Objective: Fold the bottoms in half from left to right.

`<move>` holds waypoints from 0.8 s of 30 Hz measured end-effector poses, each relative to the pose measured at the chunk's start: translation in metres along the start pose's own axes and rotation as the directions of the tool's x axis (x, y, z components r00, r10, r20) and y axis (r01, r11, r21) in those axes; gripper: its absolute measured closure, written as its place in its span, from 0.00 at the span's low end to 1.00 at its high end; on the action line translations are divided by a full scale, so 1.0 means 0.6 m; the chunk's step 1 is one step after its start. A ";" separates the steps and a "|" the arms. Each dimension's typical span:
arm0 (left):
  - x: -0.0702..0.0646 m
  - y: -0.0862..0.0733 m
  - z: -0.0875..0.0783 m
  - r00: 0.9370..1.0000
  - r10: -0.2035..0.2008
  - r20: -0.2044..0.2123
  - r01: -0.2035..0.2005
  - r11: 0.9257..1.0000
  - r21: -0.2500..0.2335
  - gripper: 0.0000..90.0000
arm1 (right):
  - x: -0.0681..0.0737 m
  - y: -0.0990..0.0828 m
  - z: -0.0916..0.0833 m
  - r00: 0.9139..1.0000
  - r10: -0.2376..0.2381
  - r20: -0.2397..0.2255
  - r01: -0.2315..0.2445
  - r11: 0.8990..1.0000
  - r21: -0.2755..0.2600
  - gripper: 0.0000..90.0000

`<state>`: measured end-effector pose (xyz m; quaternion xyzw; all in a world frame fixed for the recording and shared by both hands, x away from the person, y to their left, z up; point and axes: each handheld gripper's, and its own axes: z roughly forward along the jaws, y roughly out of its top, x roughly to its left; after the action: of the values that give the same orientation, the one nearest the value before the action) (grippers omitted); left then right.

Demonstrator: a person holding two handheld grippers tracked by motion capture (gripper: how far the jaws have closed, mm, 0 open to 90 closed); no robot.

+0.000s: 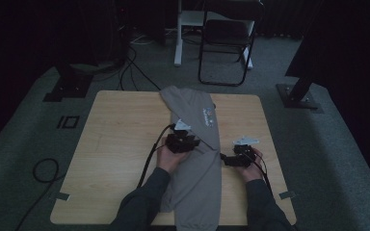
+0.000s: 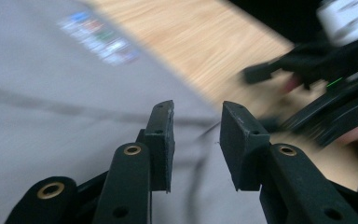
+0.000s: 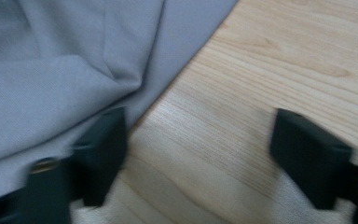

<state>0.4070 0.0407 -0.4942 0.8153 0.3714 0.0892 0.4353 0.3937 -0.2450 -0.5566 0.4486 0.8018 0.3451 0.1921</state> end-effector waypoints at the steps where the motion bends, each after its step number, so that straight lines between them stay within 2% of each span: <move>1: 0.014 -0.016 -0.006 1.000 0.002 -0.030 -0.002 1.000 0.019 0.72 | 0.000 0.002 -0.002 1.000 0.000 -0.002 0.000 1.000 -0.001 0.34; 3: 0.030 -0.039 -0.010 0.999 0.000 -0.054 0.003 0.999 0.053 0.73 | 0.003 0.011 -0.010 0.999 0.029 -0.016 -0.029 0.999 -0.039 0.43; 6: 0.045 -0.069 -0.006 0.997 -0.010 -0.079 0.017 0.996 0.090 0.72 | 0.012 0.030 -0.019 0.998 0.054 -0.041 -0.057 0.994 -0.089 0.45; 7: 0.045 -0.069 -0.006 0.997 -0.010 -0.079 0.017 0.996 0.090 0.72 | 0.012 0.030 -0.019 0.998 0.054 -0.041 -0.057 0.994 -0.089 0.45; 8: 0.049 -0.082 0.001 0.997 -0.019 -0.079 0.028 0.994 0.109 0.72 | 0.017 0.037 -0.020 0.997 0.053 -0.047 -0.057 0.994 -0.097 0.45; 10: 0.044 -0.087 0.010 0.996 -0.010 -0.084 0.020 0.993 0.116 0.70 | 0.037 0.054 -0.008 0.998 0.031 -0.047 -0.035 0.996 -0.087 0.45; 11: 0.041 -0.088 0.015 0.995 0.011 -0.098 0.003 0.991 0.135 0.70 | 0.043 0.058 -0.002 0.999 0.027 -0.045 -0.031 0.996 -0.080 0.45; 12: 0.037 -0.088 0.019 0.993 0.028 -0.114 -0.014 0.992 0.127 0.70 | 0.047 0.062 0.005 0.998 0.026 -0.051 -0.029 0.997 -0.073 0.45; 13: 0.037 -0.088 0.019 0.993 0.028 -0.114 -0.014 0.992 0.127 0.73 | 0.047 0.062 0.005 0.998 0.026 -0.051 -0.029 0.997 -0.073 0.45; 14: 0.034 -0.086 0.022 0.990 0.041 -0.135 -0.023 0.991 0.129 0.73 | 0.052 0.064 0.013 0.998 0.023 -0.052 -0.027 0.998 -0.065 0.45; 15: 0.033 -0.085 0.023 0.988 0.047 -0.149 -0.027 0.991 0.133 0.81 | 0.058 0.067 0.026 0.999 0.014 -0.043 -0.016 0.999 -0.049 0.45; 16: 0.033 -0.085 0.024 0.986 0.045 -0.159 -0.024 0.991 0.131 0.91 | 0.060 0.067 0.043 0.999 0.007 -0.037 -0.008 1.000 -0.020 0.45; 17: 0.036 -0.085 0.024 0.986 0.035 -0.160 -0.015 0.992 0.129 0.91 | 0.060 0.067 0.043 0.999 0.007 -0.037 -0.008 1.000 -0.020 0.45; 19: 0.043 -0.086 0.023 0.987 0.010 -0.159 0.008 0.993 0.117 0.96 | 0.060 0.064 0.053 1.000 0.000 -0.016 0.001 1.000 0.013 0.45; 22: 0.048 -0.086 0.021 0.984 -0.010 -0.180 0.030 0.993 0.110 0.98 | 0.052 0.056 0.042 1.000 0.010 0.021 -0.011 1.000 0.008 0.49; 24: 0.054 -0.087 0.018 0.983 -0.019 -0.181 0.038 0.994 0.105 0.98 | 0.040 0.047 0.033 0.999 0.038 0.036 -0.038 0.999 0.008 0.51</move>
<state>0.4075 0.0738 -0.5471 0.8207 0.4253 0.1361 0.3564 0.4103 -0.2069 -0.5497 0.4707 0.7909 0.3372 0.1980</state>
